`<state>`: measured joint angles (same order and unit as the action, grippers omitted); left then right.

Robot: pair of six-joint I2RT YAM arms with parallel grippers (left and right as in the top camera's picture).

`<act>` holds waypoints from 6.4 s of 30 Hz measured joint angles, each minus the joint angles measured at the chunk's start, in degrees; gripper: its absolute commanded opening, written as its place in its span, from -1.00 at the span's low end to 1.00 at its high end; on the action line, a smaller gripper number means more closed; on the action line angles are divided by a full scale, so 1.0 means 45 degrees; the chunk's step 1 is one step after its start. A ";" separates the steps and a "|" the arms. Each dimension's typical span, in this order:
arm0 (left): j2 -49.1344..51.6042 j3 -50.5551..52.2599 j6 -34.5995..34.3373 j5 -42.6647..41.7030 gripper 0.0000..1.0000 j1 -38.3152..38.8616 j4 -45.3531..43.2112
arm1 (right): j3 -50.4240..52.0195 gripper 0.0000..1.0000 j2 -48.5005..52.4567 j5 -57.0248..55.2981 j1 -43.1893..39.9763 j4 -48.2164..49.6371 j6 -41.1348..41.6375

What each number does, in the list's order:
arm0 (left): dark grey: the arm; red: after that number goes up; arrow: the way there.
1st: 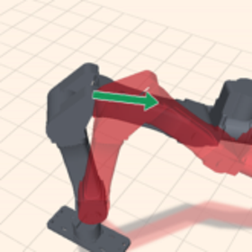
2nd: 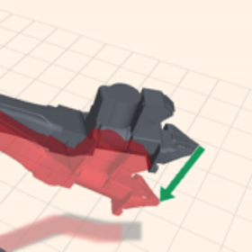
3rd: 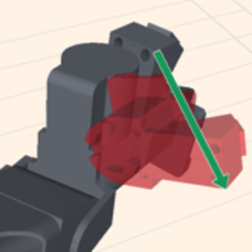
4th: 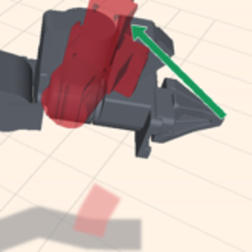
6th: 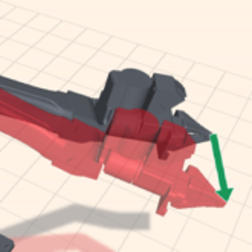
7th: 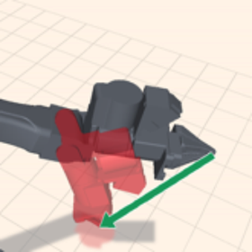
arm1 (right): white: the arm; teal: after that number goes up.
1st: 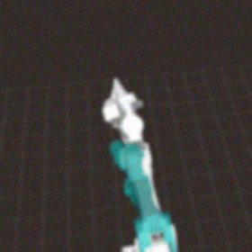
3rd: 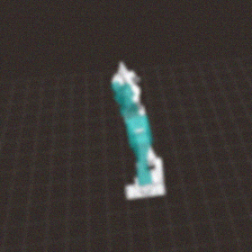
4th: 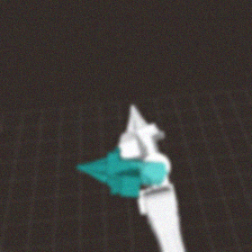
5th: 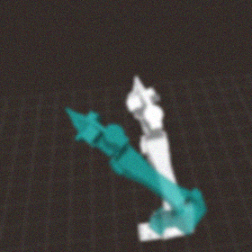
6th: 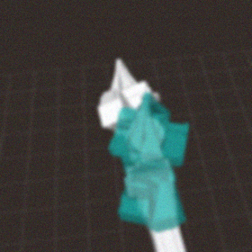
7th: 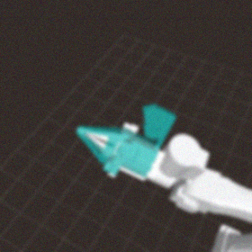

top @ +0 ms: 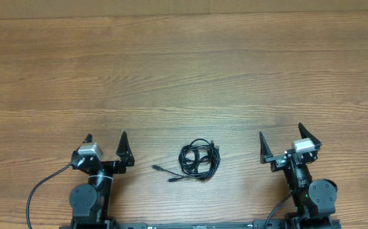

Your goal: Untangle cables

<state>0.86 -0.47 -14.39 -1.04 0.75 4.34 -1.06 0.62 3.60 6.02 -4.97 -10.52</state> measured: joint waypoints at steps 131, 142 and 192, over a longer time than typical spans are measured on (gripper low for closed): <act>1.7957 -1.7748 0.5294 -0.2487 0.99 0.5362 1.3862 | 0.0000 1.00 -0.0010 0.0005 0.0005 0.0049 -0.0005; 2.1682 -1.7762 0.5251 -0.1831 1.00 0.7087 1.3857 | 0.0000 1.00 -0.0010 0.0015 0.0000 0.0039 0.0000; 2.3877 -1.6247 0.3220 0.0525 0.93 0.8174 1.1268 | 0.0000 1.00 -0.0010 0.0010 0.0000 0.0049 -0.0005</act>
<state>108.31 -73.58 0.10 1.32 37.54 55.05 -1.06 0.58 3.64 6.02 -4.75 -10.55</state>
